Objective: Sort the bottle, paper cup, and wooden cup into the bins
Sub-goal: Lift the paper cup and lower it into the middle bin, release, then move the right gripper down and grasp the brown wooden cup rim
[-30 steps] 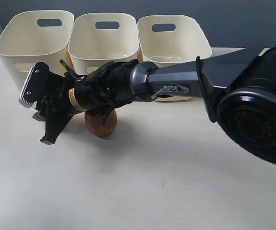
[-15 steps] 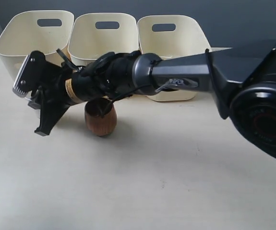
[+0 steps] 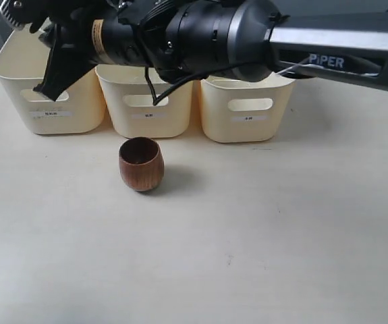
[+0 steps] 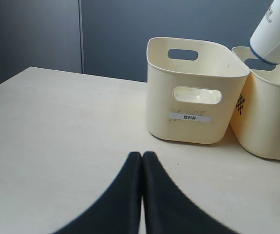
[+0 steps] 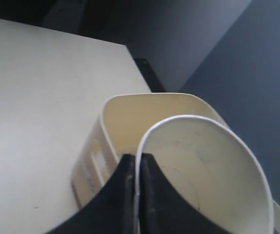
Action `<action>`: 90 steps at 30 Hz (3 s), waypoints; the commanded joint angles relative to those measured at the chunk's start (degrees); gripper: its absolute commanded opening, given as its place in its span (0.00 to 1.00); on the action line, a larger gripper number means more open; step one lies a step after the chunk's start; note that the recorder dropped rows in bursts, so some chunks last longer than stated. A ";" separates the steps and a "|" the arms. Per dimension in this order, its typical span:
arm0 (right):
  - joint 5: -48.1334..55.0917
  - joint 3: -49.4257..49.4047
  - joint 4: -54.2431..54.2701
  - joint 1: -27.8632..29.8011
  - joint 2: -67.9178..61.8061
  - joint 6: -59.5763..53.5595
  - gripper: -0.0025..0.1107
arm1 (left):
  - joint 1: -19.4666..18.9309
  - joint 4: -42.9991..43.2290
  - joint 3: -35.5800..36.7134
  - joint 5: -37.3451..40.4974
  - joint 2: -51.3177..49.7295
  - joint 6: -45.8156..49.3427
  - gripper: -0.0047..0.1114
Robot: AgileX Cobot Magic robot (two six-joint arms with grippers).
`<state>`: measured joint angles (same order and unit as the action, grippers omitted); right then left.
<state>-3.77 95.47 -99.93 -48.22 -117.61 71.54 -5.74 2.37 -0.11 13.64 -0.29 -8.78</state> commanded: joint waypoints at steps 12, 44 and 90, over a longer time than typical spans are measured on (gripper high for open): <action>9.21 0.25 12.67 8.02 0.30 0.40 0.02 | 0.20 0.07 0.11 -0.40 0.29 -0.08 0.04; 8.35 0.25 17.17 10.23 -7.90 0.40 0.30 | 0.20 0.07 0.11 -0.40 0.29 -0.08 0.04; -22.80 -23.91 -0.02 6.40 5.09 12.23 0.45 | 0.20 0.07 0.11 -0.40 0.29 -0.08 0.04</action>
<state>-26.35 72.52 -99.54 -41.90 -111.69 83.56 -5.74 2.37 -0.11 13.64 -0.29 -8.78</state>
